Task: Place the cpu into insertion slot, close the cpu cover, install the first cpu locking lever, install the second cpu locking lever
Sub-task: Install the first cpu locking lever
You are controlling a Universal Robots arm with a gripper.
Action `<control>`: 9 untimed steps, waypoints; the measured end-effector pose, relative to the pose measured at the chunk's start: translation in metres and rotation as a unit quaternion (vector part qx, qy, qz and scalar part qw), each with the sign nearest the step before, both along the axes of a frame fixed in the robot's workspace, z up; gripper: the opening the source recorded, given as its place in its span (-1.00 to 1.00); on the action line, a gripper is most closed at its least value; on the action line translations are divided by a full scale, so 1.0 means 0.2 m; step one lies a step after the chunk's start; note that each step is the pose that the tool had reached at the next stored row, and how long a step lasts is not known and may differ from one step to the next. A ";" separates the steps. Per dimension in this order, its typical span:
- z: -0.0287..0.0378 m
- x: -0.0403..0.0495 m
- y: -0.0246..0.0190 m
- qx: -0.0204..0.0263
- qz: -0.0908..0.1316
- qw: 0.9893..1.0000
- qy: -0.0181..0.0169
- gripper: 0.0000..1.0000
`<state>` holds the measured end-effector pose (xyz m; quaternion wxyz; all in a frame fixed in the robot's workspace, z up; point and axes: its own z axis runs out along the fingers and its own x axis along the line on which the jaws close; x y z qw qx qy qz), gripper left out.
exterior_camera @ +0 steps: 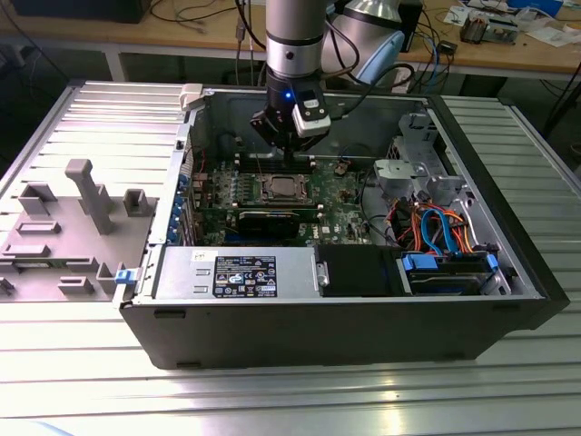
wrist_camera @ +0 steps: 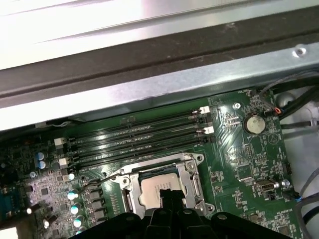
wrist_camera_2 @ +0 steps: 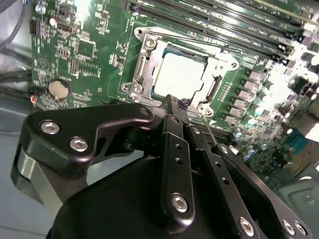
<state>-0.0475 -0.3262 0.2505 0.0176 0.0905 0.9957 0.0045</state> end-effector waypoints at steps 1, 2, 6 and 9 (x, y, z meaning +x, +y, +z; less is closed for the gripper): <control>0.000 0.000 0.000 0.000 0.009 1.000 0.000 -0.79; 0.000 0.000 0.000 0.000 0.021 1.000 0.000 -0.79; 0.000 0.000 0.000 0.000 0.063 0.998 0.000 -0.79; -0.001 -0.016 0.000 0.001 0.081 0.997 0.000 -0.79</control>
